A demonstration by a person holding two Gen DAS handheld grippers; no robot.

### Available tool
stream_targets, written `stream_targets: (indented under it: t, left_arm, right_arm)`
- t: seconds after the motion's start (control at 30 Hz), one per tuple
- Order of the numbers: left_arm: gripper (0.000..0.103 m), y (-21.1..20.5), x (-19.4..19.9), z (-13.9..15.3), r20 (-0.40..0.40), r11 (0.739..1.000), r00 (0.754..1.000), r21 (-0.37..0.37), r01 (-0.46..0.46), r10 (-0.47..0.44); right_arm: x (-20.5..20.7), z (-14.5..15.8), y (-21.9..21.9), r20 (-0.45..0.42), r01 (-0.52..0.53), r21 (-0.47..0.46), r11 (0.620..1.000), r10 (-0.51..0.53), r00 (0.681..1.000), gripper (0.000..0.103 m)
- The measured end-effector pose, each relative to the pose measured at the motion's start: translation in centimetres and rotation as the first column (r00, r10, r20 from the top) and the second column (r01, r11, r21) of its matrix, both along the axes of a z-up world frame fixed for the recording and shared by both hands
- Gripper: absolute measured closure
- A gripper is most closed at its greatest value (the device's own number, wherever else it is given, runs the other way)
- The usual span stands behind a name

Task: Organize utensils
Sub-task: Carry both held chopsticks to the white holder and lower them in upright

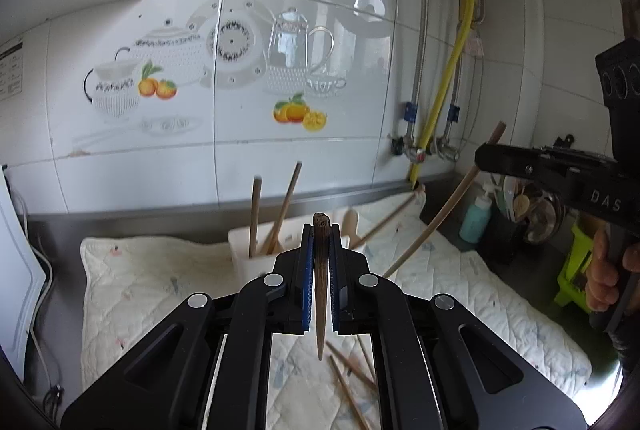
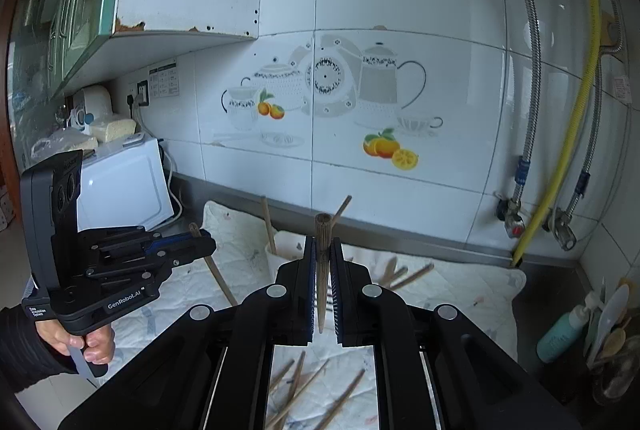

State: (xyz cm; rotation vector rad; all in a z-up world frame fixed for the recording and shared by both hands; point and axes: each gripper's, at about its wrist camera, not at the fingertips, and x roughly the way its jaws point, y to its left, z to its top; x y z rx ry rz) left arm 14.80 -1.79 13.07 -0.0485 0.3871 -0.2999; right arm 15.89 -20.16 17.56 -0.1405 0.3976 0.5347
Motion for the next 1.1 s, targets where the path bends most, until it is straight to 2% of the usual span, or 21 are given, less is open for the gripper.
stream_targets:
  t: [0.13, 0.27, 0.43, 0.53, 0.73, 0.9, 1.1]
  left_arm:
    - [0.098, 0.0, 1.5, 3.0, 0.057, 1.0, 0.998, 0.007, -0.016, 0.016]
    - [0.098, 0.3, 2.9, 6.3, 0.117, 0.999, 0.993, -0.02, -0.029, 0.031]
    - [0.098, 0.5, 4.7, 8.4, 0.181, 0.997, 0.98, -0.025, -0.075, 0.078]
    - [0.098, 0.5, 6.5, 8.1, 0.172, 0.994, 0.979, -0.016, -0.107, 0.108]
    - [0.098, 0.6, 9.1, 5.2, 0.124, 0.987, 0.981, 0.035, -0.155, 0.15]
    - [0.097, 1.2, 10.5, 3.4, 0.067, 0.988, 0.987, 0.03, -0.152, 0.149]
    - [0.093, 0.9, 10.4, 2.9, 0.07, 0.987, 0.986, 0.048, -0.152, 0.149]
  right_arm:
    - [1.4, 1.6, 0.2, 0.024, 0.008, -0.002, 1.0, -0.008, 1.0, 0.096]
    - [2.5, 3.1, -0.1, 0.05, 0.016, 0.017, 1.0, -0.016, 0.999, 0.096]
    - [4.2, 4.1, -0.3, 0.071, 0.039, 0.03, 0.999, -0.041, 0.997, 0.096]
    - [5.7, 3.7, -0.3, 0.052, 0.055, 0.023, 0.998, -0.056, 0.997, 0.096]
    - [8.6, 1.3, -0.1, -0.002, 0.071, 0.008, 0.997, -0.071, 0.997, 0.096]
    - [10.5, -1.2, 0.1, -0.057, 0.083, 0.001, 0.997, -0.083, 0.995, 0.096]
    - [11.0, -2.8, 0.3, -0.086, 0.092, -0.014, 0.996, -0.093, 0.992, 0.094]
